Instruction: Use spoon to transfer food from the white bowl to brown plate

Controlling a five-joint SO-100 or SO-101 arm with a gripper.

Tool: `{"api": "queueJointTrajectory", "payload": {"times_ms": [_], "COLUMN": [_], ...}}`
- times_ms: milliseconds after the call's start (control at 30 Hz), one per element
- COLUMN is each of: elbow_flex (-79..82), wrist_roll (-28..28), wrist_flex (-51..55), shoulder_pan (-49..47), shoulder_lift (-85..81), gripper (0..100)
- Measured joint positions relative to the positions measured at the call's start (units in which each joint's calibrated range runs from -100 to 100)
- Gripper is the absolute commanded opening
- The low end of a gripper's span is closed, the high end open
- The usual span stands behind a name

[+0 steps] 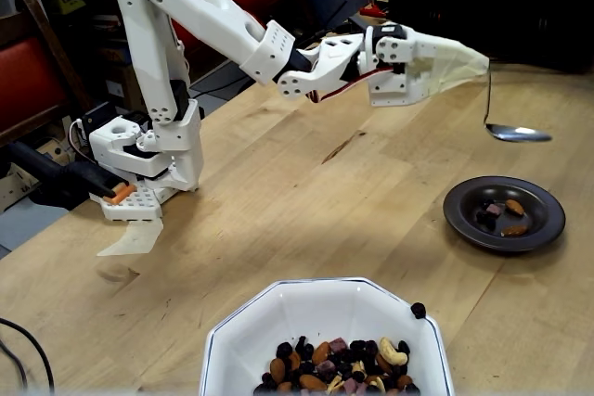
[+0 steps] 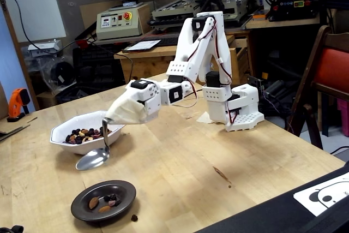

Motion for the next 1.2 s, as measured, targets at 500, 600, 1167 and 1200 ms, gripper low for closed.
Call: {"api": "queueJointTrajectory", "payload": {"times_ms": [500,600,1167,1200], "elbow_flex": [0.0,0.0,16.75,17.59], "wrist_roll": [-3.42,-4.25,-4.44,-4.59], "wrist_flex": [0.0,0.0,0.08,0.4], "shoulder_pan": [8.32,9.85,15.4,15.4], "shoulder_lift": [-2.06,-2.92,-18.12,-19.32], "gripper": [3,3,3,3]}}
